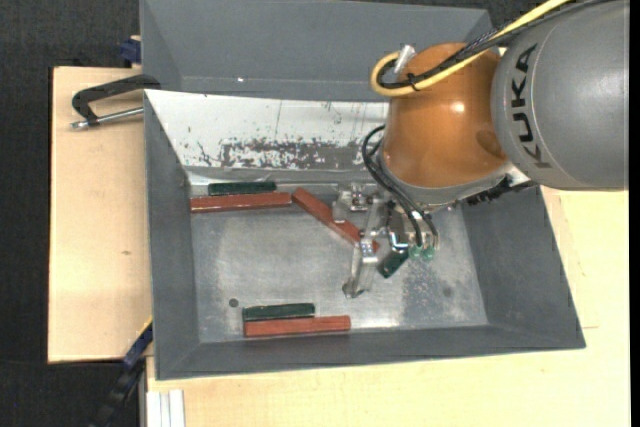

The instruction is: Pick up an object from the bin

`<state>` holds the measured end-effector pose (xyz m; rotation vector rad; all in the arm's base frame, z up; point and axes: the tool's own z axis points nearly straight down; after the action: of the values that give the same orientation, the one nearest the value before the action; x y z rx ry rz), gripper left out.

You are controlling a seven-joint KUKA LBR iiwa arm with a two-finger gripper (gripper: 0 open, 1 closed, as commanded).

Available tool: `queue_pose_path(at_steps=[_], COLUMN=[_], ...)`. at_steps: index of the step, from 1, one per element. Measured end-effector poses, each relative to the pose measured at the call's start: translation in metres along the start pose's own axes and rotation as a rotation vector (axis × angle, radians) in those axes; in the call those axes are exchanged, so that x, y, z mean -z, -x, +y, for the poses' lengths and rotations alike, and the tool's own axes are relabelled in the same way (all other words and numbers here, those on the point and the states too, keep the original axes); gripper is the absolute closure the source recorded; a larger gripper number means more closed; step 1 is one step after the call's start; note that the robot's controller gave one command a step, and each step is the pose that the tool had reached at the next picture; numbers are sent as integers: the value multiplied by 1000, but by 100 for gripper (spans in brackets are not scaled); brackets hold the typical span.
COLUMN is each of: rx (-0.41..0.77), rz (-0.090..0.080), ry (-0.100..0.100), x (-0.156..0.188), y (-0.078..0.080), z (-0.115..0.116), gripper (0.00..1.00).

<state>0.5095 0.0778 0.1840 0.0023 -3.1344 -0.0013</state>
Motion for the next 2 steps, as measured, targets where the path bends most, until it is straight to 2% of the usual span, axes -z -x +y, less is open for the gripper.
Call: queue_pose_path(at_steps=[1,2], rx=[0,178], rz=[-4,-15], ry=[0,0], x=[2,-14], y=[1,20], z=[0,1], gripper=[0,0])
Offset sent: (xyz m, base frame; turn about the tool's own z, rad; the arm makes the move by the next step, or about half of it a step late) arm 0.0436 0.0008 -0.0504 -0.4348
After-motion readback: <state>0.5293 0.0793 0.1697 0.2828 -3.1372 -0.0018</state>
